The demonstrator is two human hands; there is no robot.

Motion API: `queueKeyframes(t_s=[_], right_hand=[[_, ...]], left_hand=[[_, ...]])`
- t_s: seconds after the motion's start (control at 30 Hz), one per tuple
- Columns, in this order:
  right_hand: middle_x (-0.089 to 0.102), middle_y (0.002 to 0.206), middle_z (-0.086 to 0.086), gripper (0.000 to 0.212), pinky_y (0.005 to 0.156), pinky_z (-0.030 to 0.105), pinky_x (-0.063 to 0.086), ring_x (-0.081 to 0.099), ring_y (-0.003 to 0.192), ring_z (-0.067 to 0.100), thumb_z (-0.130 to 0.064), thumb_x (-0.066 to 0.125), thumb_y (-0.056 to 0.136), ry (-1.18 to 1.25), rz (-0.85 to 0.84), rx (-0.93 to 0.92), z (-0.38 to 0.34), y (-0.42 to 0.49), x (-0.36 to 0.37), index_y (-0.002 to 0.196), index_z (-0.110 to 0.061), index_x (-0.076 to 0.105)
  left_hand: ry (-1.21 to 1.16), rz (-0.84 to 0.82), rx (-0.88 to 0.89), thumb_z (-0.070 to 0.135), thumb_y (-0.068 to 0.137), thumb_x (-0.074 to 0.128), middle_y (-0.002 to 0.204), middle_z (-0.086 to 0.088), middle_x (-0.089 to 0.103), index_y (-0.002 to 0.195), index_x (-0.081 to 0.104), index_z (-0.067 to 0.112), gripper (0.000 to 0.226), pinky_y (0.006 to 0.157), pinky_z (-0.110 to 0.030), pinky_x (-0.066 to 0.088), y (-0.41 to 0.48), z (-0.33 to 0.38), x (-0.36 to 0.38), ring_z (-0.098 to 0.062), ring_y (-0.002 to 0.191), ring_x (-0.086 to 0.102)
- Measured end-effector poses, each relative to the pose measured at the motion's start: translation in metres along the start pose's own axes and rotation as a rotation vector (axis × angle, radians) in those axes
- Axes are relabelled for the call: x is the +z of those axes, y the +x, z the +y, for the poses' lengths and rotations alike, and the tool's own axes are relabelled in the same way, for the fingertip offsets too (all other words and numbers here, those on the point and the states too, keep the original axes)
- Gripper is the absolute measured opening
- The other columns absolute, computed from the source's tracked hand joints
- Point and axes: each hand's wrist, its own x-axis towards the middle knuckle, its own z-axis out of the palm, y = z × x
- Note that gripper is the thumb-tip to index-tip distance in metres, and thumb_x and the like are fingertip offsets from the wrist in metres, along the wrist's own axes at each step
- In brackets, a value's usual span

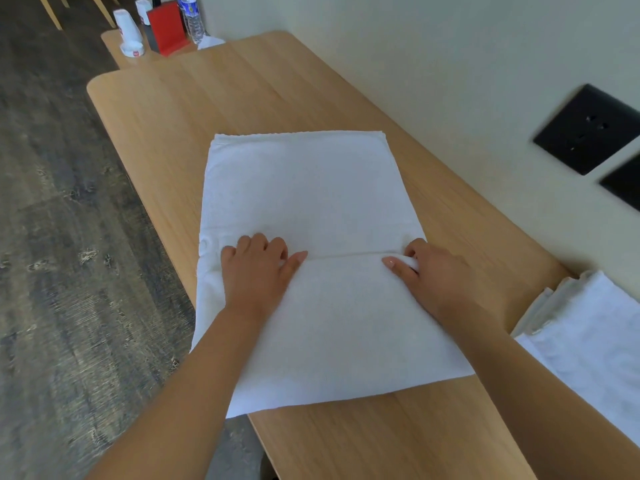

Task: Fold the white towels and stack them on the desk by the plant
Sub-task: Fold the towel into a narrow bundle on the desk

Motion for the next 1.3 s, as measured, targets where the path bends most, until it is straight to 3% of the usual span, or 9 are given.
queueKeyframes(t_s=[0.07,0.13,0.23,0.37,0.5,0.73,0.97,1.1,1.3], right_hand=[[0.062,0.102,-0.003,0.051,0.076,0.036,0.039,0.057,0.091,0.020,-0.063,0.037,0.091,-0.058,0.088,-0.010,-0.001,-0.002,0.011,0.114,-0.023,0.057],[0.062,0.111,0.005,0.051,0.081,0.040,0.039,0.056,0.100,0.028,-0.056,0.037,0.094,-0.118,0.199,-0.023,-0.003,-0.002,0.016,0.123,-0.019,0.057],[0.058,0.129,0.013,0.042,0.097,0.047,0.040,0.053,0.119,0.036,-0.028,0.041,0.094,-0.022,0.378,-0.070,-0.018,-0.007,0.011,0.131,-0.012,0.055],[0.043,0.147,0.009,0.048,0.117,0.033,0.020,0.032,0.140,0.021,-0.021,0.030,0.098,0.407,0.238,-0.329,-0.069,-0.052,0.017,0.143,-0.007,0.041],[0.021,0.158,-0.003,0.055,0.119,0.031,0.003,0.008,0.146,0.007,-0.036,0.013,0.101,0.190,-0.023,-0.365,-0.076,-0.081,0.036,0.151,-0.016,0.023],[-0.011,0.159,-0.006,0.066,0.118,0.031,-0.011,-0.016,0.145,0.007,-0.049,-0.007,0.092,0.021,-0.080,-0.094,-0.024,-0.077,0.028,0.152,-0.024,-0.001],[-0.005,0.161,0.005,0.058,0.119,0.038,-0.008,-0.007,0.148,0.017,-0.040,0.003,0.102,0.001,-0.065,0.209,0.000,-0.074,0.020,0.152,-0.011,0.000],[0.013,0.158,0.011,0.058,0.119,0.038,-0.005,0.007,0.147,0.023,-0.034,0.015,0.100,0.093,0.162,-0.078,-0.037,-0.073,0.019,0.149,-0.004,0.019],[-0.004,0.159,-0.005,0.068,0.117,0.026,-0.013,-0.011,0.145,0.005,-0.046,-0.007,0.091,0.067,-0.077,-0.263,-0.078,-0.076,0.039,0.152,-0.019,0.005]], left_hand=[[-0.064,0.148,0.019,0.044,0.089,0.039,0.084,-0.003,0.060,0.082,0.066,0.021,0.036,0.072,-0.037,0.035,-0.010,0.013,-0.009,-0.029,0.081,0.058],[-0.209,-0.047,0.100,0.046,0.088,0.023,0.115,0.001,0.062,0.104,0.065,0.028,0.049,0.094,-0.046,0.033,-0.030,0.037,-0.021,-0.029,0.115,0.053],[-0.114,-0.367,0.174,0.055,0.079,-0.015,0.161,0.010,0.002,0.148,0.020,0.042,0.079,0.113,-0.046,-0.015,-0.064,0.053,-0.016,-0.013,0.147,-0.010],[-0.097,-0.307,0.165,0.053,0.087,-0.013,0.156,0.012,-0.017,0.145,-0.010,0.039,0.060,0.113,-0.043,-0.019,-0.068,0.043,0.006,-0.007,0.141,-0.022],[-0.038,-0.304,0.182,0.052,0.083,-0.017,0.152,0.011,-0.021,0.144,-0.013,0.035,0.063,0.113,-0.041,-0.017,-0.068,0.044,0.008,-0.005,0.140,-0.021],[-0.048,-0.316,0.160,0.051,0.085,-0.016,0.154,0.011,-0.022,0.146,-0.013,0.037,0.062,0.115,-0.041,-0.016,-0.068,0.046,0.007,-0.007,0.143,-0.019],[-0.037,-0.324,0.163,0.049,0.087,-0.016,0.158,0.009,-0.018,0.150,-0.009,0.034,0.065,0.116,-0.043,-0.015,-0.068,0.047,0.009,-0.009,0.145,-0.018],[-0.054,-0.322,0.149,0.049,0.084,-0.018,0.159,0.009,-0.014,0.151,-0.008,0.028,0.071,0.116,-0.042,-0.016,-0.067,0.048,0.006,-0.008,0.145,-0.016],[-0.128,-0.339,0.182,0.049,0.081,-0.019,0.159,0.008,-0.013,0.150,-0.010,0.023,0.074,0.112,-0.032,-0.022,-0.066,0.040,0.003,0.000,0.140,-0.021]])
